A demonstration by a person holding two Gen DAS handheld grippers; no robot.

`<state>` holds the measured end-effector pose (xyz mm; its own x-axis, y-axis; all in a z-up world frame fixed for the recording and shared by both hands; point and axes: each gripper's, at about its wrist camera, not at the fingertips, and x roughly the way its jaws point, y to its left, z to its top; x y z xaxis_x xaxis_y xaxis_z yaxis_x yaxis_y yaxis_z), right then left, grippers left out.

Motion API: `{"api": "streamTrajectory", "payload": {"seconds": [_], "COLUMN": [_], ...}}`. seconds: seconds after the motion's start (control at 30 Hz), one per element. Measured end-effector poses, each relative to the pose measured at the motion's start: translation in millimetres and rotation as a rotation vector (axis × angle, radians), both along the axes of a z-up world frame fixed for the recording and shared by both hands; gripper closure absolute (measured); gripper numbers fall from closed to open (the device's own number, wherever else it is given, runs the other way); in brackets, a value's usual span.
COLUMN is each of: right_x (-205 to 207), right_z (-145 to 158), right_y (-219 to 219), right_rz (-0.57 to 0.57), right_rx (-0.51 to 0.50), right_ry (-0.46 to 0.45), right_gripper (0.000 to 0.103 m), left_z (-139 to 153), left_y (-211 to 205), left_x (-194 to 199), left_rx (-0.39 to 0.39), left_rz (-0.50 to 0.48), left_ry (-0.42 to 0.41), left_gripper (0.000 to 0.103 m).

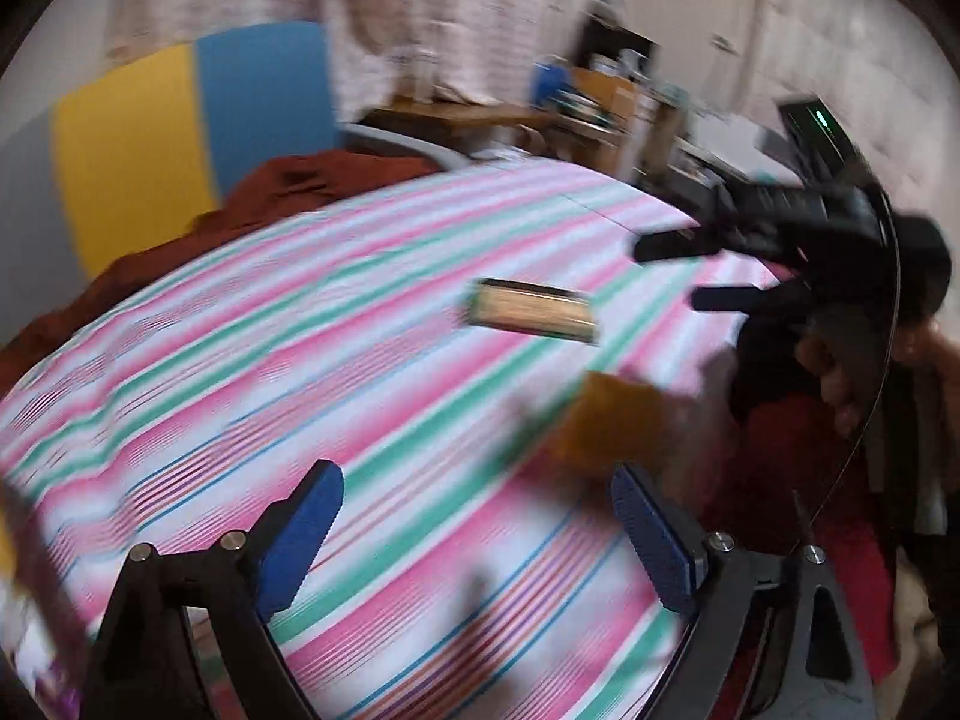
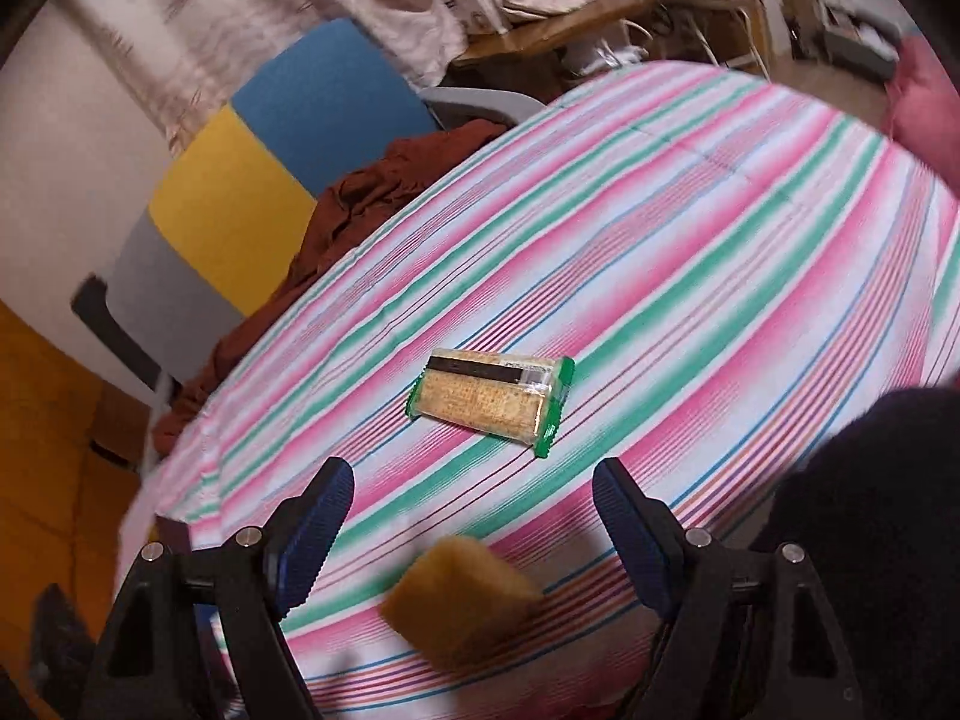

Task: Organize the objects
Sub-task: 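Grasp a second yellow sponge with left tool while right tool grasps another cracker packet, then release the sponge into the gold tray with left tool while right tool carries the cracker packet over it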

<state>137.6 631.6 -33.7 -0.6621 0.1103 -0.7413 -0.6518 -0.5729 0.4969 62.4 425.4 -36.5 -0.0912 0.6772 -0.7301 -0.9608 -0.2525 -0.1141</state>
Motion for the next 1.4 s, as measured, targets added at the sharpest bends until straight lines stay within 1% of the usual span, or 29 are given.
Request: {"api": "streamTrajectory", "payload": {"seconds": [0.07,0.1,0.2,0.27,0.33,0.37,0.4,0.43,0.47,0.5,0.57,0.63,0.7,0.77,0.8,0.9,0.93,0.97,1.0,1.03,1.07,1.1,1.17,1.27,1.4], "right_x": [-1,-3,-16,-27,-32,-38,-43,-50,-54,-64,-79,-102,-124,-141,-152,-169,-171,-171,-169,-166,-164,-161,-158,-151,-144], "right_z": [-2,-1,2,6,7,4,1,-2,-4,-9,-16,-23,-32,-43,-51,-74,-81,-81,-81,-79,-78,-77,-77,-77,-76], "right_y": [1,1,4,9,16,20,25,29,31,33,33,27,17,13,9,6,5,6,8,9,7,2,-7,-25,-51], "right_rz": [0.004,0.018,0.086,0.128,0.156,0.172,0.193,0.216,0.236,0.276,0.333,0.431,0.516,0.568,0.605,0.644,0.657,0.654,0.65,0.651,0.654,0.655,0.656,0.648,0.632], "right_rx": [-0.01,-0.005,0.04,0.081,0.094,0.096,0.093,0.095,0.101,0.112,0.134,0.174,0.233,0.276,0.297,0.328,0.313,0.304,0.273,0.253,0.256,0.267,0.281,0.292,0.286], "right_ry": [0.01,-0.002,-0.057,-0.109,-0.137,-0.156,-0.181,-0.206,-0.227,-0.27,-0.324,-0.379,-0.446,-0.498,-0.537,-0.629,-0.645,-0.635,-0.611,-0.589,-0.58,-0.58,-0.59,-0.586,-0.561], "right_gripper": [0.02,0.02,0.02,0.02,0.02,0.02,0.02,0.02,0.02,0.02,0.02,0.02,0.02,0.02,0.02,0.02,0.022,0.023,0.032,0.038,0.049,0.053,0.054,0.054,0.054], "left_z": [-7,-10,-23,-28,-34,-38,-41,-44,-48,-53,-55,-54,-53,-52,-51,-46,-45,-42,-39,-35,-32,-28,-23,-14,7], "left_y": [19,30,54,63,75,80,82,84,85,86,80,70,55,40,32,3,-2,-9,-19,-26,-35,-47,-62,-81,-109], "left_x": [10,15,22,27,34,38,39,40,39,37,30,23,12,3,-2,-16,-17,-20,-24,-27,-29,-34,-41,-55,-59], "left_rx": [-0.015,-0.024,-0.058,-0.072,-0.086,-0.098,-0.099,-0.102,-0.11,-0.126,-0.1,-0.091,-0.088,-0.086,-0.086,-0.076,-0.076,-0.075,-0.063,-0.053,-0.049,-0.039,-0.023,-0.009,0.029], "left_rz": [-0.059,-0.084,-0.141,-0.163,-0.196,-0.206,-0.214,-0.217,-0.216,-0.218,-0.212,-0.195,-0.154,-0.109,-0.084,0.007,0.033,0.062,0.086,0.11,0.141,0.18,0.227,0.3,0.384], "left_ry": [-0.006,-0.007,-0.04,-0.039,-0.045,-0.031,-0.033,-0.042,-0.047,-0.069,-0.108,-0.132,-0.149,-0.171,-0.169,-0.181,-0.173,-0.165,-0.172,-0.175,-0.172,-0.179,-0.198,-0.183,-0.128], "left_gripper": [0.011,0.011,0.01,0.01,0.01,0.01,0.013,0.018,0.039,0.048,0.049,0.049,0.049,0.049,0.049,0.049,0.049,0.049,0.049,0.049,0.049,0.049,0.049,0.049,0.049]}}
